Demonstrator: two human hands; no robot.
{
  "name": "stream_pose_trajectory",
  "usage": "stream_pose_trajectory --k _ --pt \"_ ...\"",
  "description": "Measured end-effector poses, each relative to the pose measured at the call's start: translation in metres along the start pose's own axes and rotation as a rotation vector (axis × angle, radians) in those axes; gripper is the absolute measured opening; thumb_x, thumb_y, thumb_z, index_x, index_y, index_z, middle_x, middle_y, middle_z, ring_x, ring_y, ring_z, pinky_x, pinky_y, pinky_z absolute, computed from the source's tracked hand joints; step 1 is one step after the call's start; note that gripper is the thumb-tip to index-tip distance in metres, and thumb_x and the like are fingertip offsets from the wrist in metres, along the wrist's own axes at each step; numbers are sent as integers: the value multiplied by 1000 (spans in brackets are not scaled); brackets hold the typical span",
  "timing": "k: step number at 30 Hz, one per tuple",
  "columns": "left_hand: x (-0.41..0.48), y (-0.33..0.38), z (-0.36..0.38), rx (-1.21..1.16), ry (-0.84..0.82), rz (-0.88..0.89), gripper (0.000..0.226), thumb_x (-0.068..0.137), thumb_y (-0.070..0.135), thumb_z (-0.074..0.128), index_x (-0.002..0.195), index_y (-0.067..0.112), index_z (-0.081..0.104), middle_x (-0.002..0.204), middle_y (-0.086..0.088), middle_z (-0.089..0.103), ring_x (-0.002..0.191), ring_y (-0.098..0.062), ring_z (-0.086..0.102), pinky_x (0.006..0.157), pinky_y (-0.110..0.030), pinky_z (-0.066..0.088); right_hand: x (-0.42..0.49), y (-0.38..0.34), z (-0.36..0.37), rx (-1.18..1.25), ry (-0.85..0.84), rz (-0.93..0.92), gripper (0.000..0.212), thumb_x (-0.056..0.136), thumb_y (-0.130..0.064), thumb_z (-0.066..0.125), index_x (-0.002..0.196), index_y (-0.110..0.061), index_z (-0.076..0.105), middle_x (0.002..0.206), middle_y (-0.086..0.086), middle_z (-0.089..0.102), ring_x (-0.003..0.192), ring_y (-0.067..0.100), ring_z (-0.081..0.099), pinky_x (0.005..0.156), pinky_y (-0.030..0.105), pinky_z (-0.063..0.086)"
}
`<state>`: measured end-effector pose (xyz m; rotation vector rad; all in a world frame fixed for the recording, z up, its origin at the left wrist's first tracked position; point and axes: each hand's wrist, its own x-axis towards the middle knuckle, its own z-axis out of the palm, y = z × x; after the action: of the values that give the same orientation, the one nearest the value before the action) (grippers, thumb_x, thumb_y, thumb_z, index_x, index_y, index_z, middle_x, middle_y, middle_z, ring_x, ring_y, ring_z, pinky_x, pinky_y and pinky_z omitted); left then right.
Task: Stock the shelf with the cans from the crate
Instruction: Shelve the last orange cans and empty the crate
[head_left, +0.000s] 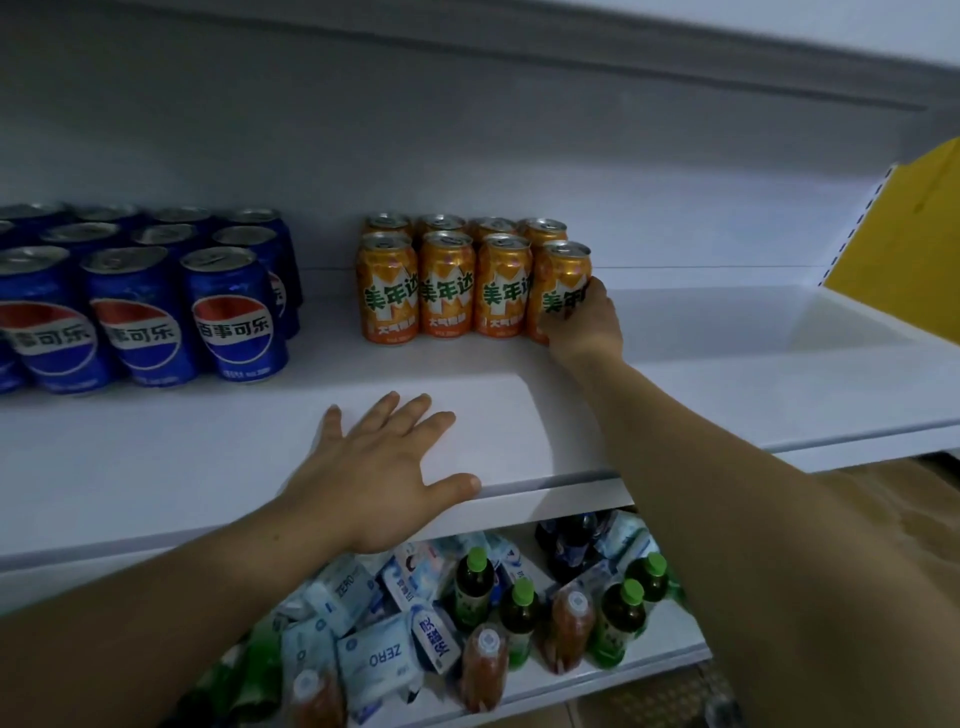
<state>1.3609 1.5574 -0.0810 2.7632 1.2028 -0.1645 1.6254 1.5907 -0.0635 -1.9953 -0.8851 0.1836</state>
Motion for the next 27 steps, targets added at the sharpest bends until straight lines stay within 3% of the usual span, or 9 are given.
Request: stream_pose_trajectory --k 5,9,14,18,23,25,27 --pt "-1 0 1 2 17 -2 86 77 83 10 150 41 -6 159 16 -15 146 -9 -17 117 -53 -7 12 5 11 -10 8 -3 54 87 -28 64 133 -12 39 129 12 51 117 32 53 92 39 43" --pt "-1 1 0 -17 10 0 98 62 85 -2 149 42 -7 158 17 -15 145 -8 -18 117 -52 -9 17 4 17 -21 14 -15 56 89 -27 64 134 -11 36 130 12 48 119 32 51 93 39 42" --pt "-1 1 -1 -11 9 9 82 81 81 15 150 41 -4 159 15 -13 146 -9 -15 117 -54 -6 7 -3 15 -41 -36 45 62 87 -32 64 137 -13 32 133 12 48 123 34 49 99 44 41" --pt "1 -1 0 -14 9 12 81 83 80 16 151 40 -1 161 12 -9 147 -11 -11 117 -56 -4 -25 -4 -8 -200 -74 8 59 88 -39 59 136 -14 37 132 14 48 121 36 48 95 42 41" --pt "-1 -2 -4 -52 12 21 81 84 79 19 152 37 5 161 10 -4 148 -15 -5 116 -57 -2 -94 5 -69 -441 -202 -11 75 91 -50 56 149 -12 27 148 14 38 131 33 42 101 40 39" --pt "-4 -3 -8 -89 6 31 81 85 77 25 152 35 10 162 8 0 148 -16 -2 117 -56 -1 -127 13 -100 -481 -242 32 76 92 -53 53 151 -14 25 148 12 38 127 33 45 95 39 43" --pt "-9 4 -11 -126 13 63 80 86 73 35 152 31 18 162 5 8 148 -19 6 118 -53 4 -158 25 -129 -510 -254 73 76 93 -54 51 151 -15 23 142 12 44 113 30 54 80 35 44"
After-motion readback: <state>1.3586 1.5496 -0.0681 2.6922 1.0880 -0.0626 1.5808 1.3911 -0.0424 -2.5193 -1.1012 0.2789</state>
